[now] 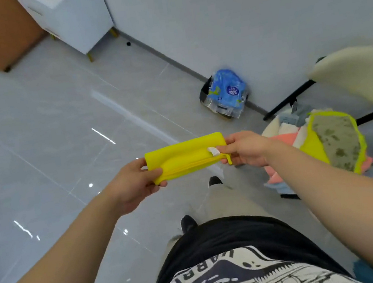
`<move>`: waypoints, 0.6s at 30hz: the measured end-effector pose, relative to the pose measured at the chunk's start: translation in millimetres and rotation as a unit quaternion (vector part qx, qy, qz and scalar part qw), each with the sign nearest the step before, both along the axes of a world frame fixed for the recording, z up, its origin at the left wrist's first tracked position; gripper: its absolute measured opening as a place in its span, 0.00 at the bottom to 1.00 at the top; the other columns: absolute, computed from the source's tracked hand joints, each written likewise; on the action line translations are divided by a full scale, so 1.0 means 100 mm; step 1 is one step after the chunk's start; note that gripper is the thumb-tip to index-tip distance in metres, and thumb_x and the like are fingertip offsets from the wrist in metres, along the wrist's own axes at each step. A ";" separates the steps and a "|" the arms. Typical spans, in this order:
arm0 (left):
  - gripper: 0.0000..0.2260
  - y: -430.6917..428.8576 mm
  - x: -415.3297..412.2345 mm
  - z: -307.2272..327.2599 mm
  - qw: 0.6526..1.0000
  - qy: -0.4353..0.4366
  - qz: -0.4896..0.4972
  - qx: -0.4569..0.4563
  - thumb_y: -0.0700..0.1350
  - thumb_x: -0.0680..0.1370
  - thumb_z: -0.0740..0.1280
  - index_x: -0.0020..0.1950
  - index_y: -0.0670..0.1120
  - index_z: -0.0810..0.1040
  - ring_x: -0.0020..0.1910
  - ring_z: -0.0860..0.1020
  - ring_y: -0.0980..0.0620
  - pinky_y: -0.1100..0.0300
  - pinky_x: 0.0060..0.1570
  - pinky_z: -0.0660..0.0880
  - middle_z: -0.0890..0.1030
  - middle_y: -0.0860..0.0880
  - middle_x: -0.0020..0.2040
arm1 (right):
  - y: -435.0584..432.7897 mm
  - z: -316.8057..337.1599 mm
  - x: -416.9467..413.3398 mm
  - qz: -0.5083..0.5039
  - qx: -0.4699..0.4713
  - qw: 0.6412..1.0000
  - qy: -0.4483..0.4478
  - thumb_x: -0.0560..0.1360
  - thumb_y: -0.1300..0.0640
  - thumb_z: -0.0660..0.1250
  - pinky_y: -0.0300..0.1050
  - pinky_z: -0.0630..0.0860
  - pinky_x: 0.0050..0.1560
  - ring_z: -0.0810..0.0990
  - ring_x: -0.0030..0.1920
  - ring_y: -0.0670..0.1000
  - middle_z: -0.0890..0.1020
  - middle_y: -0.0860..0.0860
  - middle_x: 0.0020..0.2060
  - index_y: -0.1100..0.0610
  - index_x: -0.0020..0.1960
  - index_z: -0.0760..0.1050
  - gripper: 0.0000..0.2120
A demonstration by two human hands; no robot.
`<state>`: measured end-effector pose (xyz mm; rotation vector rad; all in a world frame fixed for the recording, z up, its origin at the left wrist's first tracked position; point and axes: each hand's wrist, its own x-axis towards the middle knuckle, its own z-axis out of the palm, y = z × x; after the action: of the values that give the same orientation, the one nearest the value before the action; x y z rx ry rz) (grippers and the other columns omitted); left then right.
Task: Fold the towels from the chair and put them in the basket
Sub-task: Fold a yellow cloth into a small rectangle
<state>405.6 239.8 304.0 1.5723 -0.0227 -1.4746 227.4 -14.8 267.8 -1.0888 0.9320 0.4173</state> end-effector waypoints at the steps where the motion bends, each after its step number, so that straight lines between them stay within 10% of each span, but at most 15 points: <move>1: 0.15 -0.05 0.14 -0.01 1.000 0.000 0.007 0.000 0.36 0.81 0.66 0.67 0.45 0.75 0.39 0.82 0.49 0.60 0.39 0.78 0.81 0.42 0.55 | -0.07 0.01 0.16 0.005 -0.010 1.000 -0.001 0.79 0.61 0.69 0.39 0.80 0.36 0.80 0.34 0.49 0.82 0.56 0.42 0.65 0.61 0.78 0.13; 9: 0.12 -0.86 1.62 -0.24 0.995 -0.081 0.000 0.055 0.39 0.79 0.69 0.63 0.44 0.77 0.25 0.68 0.54 0.62 0.25 0.65 0.74 0.47 0.34 | -0.94 -0.27 1.67 0.088 -0.174 0.981 0.004 0.75 0.50 0.74 0.40 0.69 0.35 0.72 0.37 0.46 0.79 0.47 0.37 0.52 0.55 0.82 0.11; 18: 0.12 -1.84 3.71 -0.01 0.992 -0.072 0.045 0.096 0.34 0.78 0.69 0.61 0.41 0.78 0.25 0.70 0.54 0.64 0.26 0.69 0.74 0.47 0.34 | -1.97 -0.05 4.00 0.071 -0.090 0.993 0.039 0.74 0.59 0.74 0.38 0.54 0.25 0.58 0.25 0.45 0.66 0.48 0.25 0.56 0.51 0.80 0.06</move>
<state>776.7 55.4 303.2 1.8099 0.1092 -1.3221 627.0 -212.2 262.9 -1.3161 0.9792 0.5033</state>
